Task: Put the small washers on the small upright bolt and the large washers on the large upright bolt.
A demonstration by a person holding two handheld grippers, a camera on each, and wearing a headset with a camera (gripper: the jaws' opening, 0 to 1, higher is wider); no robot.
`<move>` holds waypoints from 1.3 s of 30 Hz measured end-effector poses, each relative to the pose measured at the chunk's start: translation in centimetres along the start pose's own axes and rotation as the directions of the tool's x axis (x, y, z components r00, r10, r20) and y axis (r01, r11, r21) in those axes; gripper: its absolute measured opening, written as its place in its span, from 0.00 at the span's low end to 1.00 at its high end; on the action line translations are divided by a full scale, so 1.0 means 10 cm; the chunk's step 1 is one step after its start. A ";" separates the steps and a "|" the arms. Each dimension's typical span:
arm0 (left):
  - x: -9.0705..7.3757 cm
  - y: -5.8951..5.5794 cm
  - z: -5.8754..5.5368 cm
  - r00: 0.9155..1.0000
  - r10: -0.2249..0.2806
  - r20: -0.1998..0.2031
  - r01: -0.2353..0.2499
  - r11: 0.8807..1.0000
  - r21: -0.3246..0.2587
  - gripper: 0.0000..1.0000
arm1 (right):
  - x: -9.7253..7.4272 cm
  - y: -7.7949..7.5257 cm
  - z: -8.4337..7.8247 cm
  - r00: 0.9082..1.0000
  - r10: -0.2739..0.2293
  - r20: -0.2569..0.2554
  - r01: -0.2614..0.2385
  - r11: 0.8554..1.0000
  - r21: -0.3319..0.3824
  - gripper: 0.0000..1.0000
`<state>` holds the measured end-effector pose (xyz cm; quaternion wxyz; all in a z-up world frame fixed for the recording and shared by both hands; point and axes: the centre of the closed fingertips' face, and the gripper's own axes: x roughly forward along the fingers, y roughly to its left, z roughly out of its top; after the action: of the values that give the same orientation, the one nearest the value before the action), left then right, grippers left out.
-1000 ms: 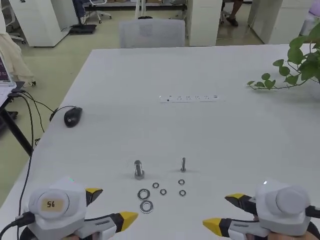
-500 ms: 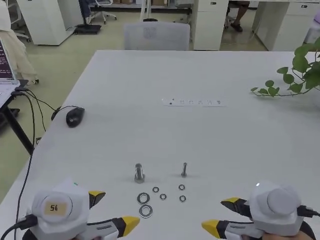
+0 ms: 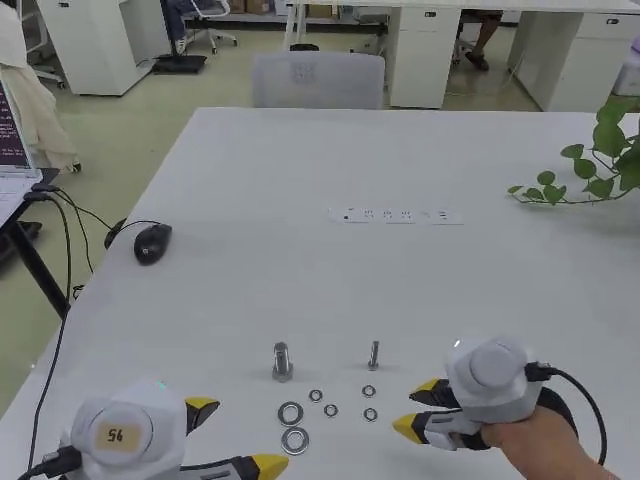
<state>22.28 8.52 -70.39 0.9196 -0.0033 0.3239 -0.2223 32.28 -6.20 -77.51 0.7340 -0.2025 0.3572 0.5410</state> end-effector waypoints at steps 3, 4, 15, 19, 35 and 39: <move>0.01 0.00 0.01 1.000 -0.002 -0.006 0.002 1.000 0.010 0.65 | 0.11 -0.01 0.03 0.999 0.034 -0.018 -0.034 0.999 -0.039 0.24; 0.01 -0.01 0.02 1.000 -0.003 -0.006 0.003 1.000 0.010 0.65 | 0.14 0.00 0.01 0.998 0.052 -0.044 -0.054 0.997 -0.054 0.23; 0.05 -0.03 -0.02 1.000 -0.011 -0.021 0.011 1.000 0.003 0.63 | 0.49 0.07 -0.10 0.975 0.108 -0.195 -0.146 0.971 -0.192 0.18; 0.04 -0.04 -0.04 1.000 -0.009 -0.025 0.009 1.000 0.002 0.63 | 0.54 0.06 -0.08 0.975 0.103 -0.195 -0.144 0.967 -0.209 0.18; 0.07 -0.05 -0.05 1.000 -0.014 -0.019 0.014 1.000 -0.009 0.63 | 0.58 0.06 -0.08 0.951 0.115 -0.288 -0.222 0.902 -0.370 0.17; 0.08 -0.05 -0.05 1.000 -0.014 -0.022 0.014 1.000 -0.004 0.62 | 0.59 0.08 -0.09 0.945 0.105 -0.310 -0.231 0.885 -0.404 0.16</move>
<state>22.36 7.84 -71.14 0.9144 -0.0048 0.3343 -0.2281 32.19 -2.74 -82.41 0.5619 -0.4035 0.3435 0.6352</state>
